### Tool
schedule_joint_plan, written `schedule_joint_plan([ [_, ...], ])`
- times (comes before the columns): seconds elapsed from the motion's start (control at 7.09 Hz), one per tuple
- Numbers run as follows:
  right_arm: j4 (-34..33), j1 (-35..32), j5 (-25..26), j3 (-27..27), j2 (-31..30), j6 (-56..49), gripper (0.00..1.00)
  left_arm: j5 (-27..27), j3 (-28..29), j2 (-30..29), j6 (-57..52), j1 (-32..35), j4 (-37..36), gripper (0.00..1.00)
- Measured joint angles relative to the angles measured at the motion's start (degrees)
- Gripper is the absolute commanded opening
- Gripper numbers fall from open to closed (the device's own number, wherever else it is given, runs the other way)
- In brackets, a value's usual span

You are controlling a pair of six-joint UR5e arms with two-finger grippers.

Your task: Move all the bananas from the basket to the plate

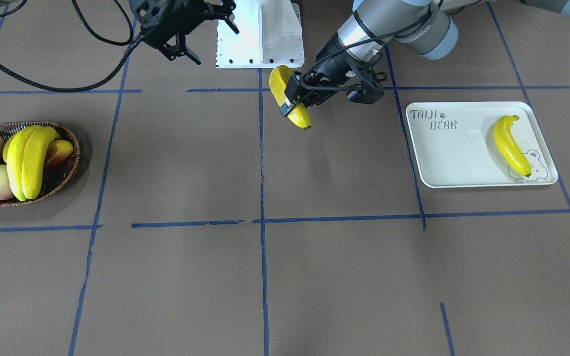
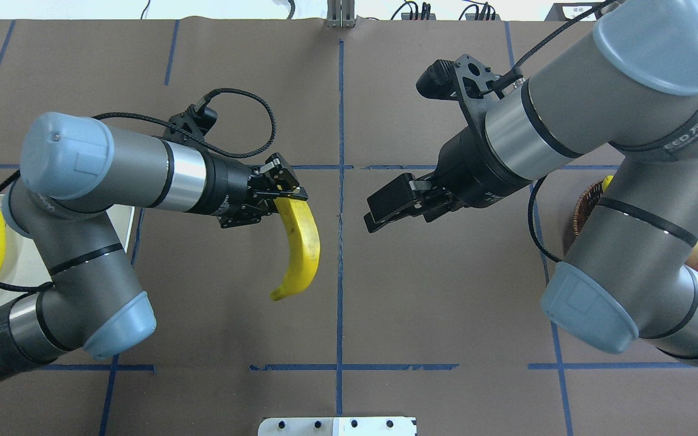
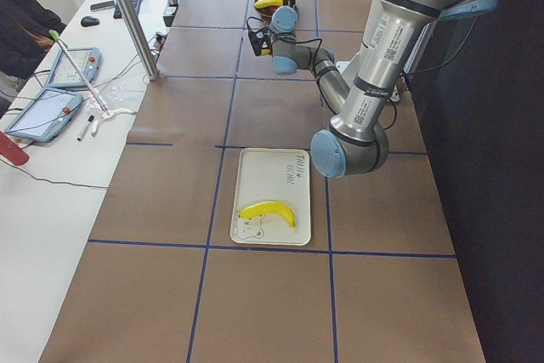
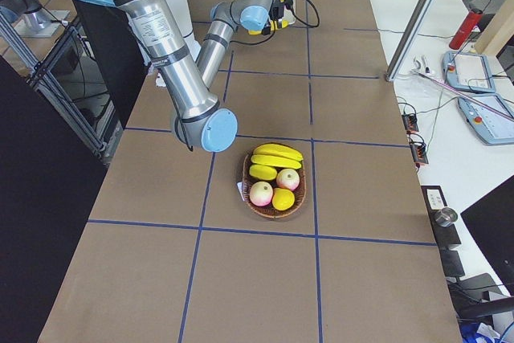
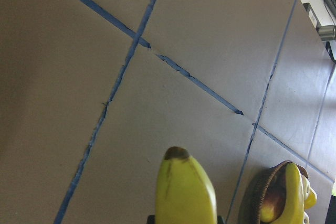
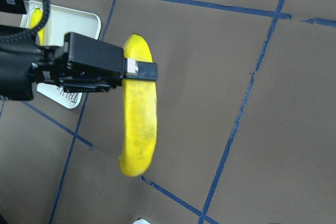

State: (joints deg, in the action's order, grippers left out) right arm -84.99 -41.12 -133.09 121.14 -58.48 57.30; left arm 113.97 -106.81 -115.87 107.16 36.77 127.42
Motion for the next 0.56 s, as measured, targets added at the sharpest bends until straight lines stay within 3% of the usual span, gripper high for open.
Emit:
schedule_joint_plan([
  [0.28,0.00,-0.78,0.00,0.05,-0.66,0.09,1.00,3.21,-2.47,4.09,-6.26,4.67,-6.80,0.00],
  [0.56,0.00,-1.69,0.04,0.05,-1.65,0.17,1.00,2.94,-7.51,11.83,-17.52,6.28,-17.34,0.00],
])
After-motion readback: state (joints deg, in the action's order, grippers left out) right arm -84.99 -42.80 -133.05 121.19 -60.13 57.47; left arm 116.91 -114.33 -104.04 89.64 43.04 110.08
